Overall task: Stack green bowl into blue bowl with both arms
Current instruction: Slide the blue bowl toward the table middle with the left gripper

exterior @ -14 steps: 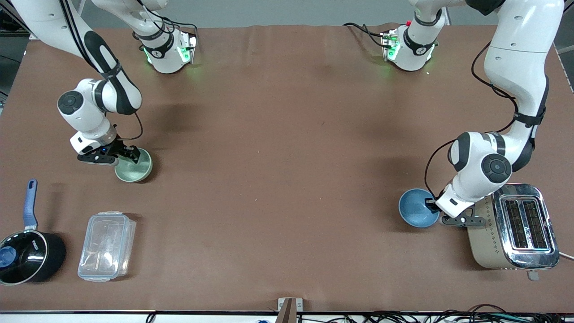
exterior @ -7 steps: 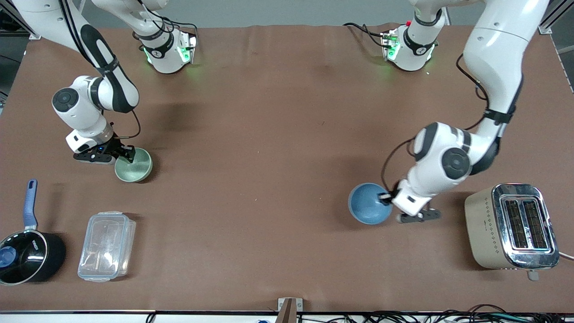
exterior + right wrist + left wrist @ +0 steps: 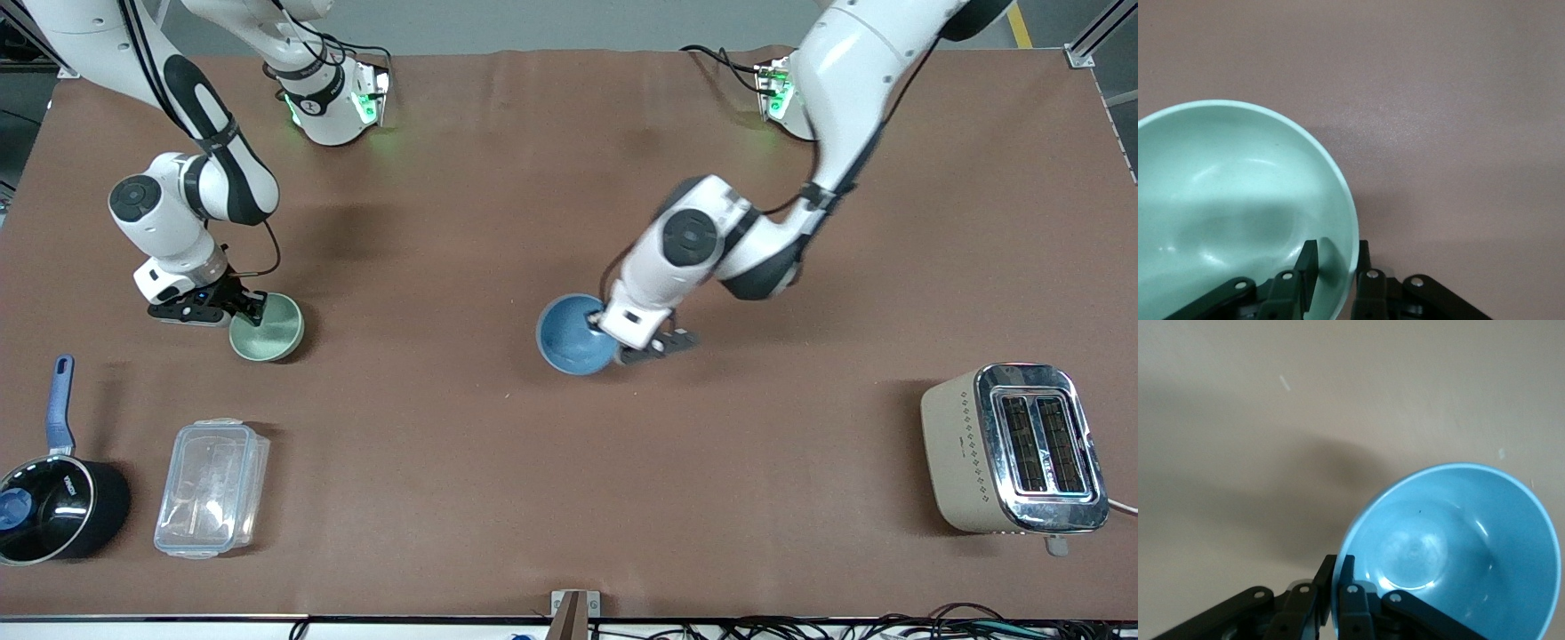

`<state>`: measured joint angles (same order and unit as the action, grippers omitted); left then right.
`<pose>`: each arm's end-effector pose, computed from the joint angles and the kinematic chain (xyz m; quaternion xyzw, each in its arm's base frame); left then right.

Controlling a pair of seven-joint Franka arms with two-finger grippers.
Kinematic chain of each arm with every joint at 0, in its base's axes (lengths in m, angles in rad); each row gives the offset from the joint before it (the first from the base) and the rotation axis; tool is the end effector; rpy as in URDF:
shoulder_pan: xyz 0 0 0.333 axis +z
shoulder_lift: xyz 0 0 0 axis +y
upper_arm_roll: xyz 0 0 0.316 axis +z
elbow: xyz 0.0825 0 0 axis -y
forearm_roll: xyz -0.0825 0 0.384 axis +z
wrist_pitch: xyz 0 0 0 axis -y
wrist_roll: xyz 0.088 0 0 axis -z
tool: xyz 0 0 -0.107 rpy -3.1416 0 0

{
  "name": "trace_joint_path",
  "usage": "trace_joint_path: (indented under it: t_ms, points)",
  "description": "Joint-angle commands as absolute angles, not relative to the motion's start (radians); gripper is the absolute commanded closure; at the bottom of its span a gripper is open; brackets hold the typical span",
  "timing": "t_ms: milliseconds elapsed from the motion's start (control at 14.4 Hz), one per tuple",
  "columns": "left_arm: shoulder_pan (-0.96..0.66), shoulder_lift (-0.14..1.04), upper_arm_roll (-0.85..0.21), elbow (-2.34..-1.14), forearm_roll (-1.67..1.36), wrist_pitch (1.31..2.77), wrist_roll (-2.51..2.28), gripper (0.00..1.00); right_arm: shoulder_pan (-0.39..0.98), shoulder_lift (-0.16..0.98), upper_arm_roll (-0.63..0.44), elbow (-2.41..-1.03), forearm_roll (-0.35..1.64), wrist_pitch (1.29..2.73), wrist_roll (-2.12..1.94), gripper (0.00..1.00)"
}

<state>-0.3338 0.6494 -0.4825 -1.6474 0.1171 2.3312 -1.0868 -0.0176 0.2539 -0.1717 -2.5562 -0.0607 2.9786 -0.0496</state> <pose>0.5090 -0.4730 0.2791 0.9832 0.1458 -0.0457 0.1000 0.4591 -0.0872 0.1928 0.9953 -0.0356 0.0813 0.0386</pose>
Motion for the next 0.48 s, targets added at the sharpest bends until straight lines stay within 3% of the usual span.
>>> trace_joint_path:
  t_ms: [0, 138, 415]
  points:
    - [-0.389, 0.716, -0.468, -1.585, 0.107, 2.327, -1.127, 0.97, -0.025, 0.229, -0.164, -2.566, -0.069, 2.953, -0.054, 1.00]
    - [-0.416, 0.739, -0.468, -1.585, 0.107, 2.338, -1.129, 0.96, -0.017, 0.166, -0.161, -2.548, -0.067, 2.846, -0.051, 1.00]
    - [-0.434, 0.784, -0.459, -1.585, 0.107, 2.390, -1.129, 0.93, 0.020, 0.040, -0.135, -2.352, -0.061, 2.339, -0.029, 1.00]
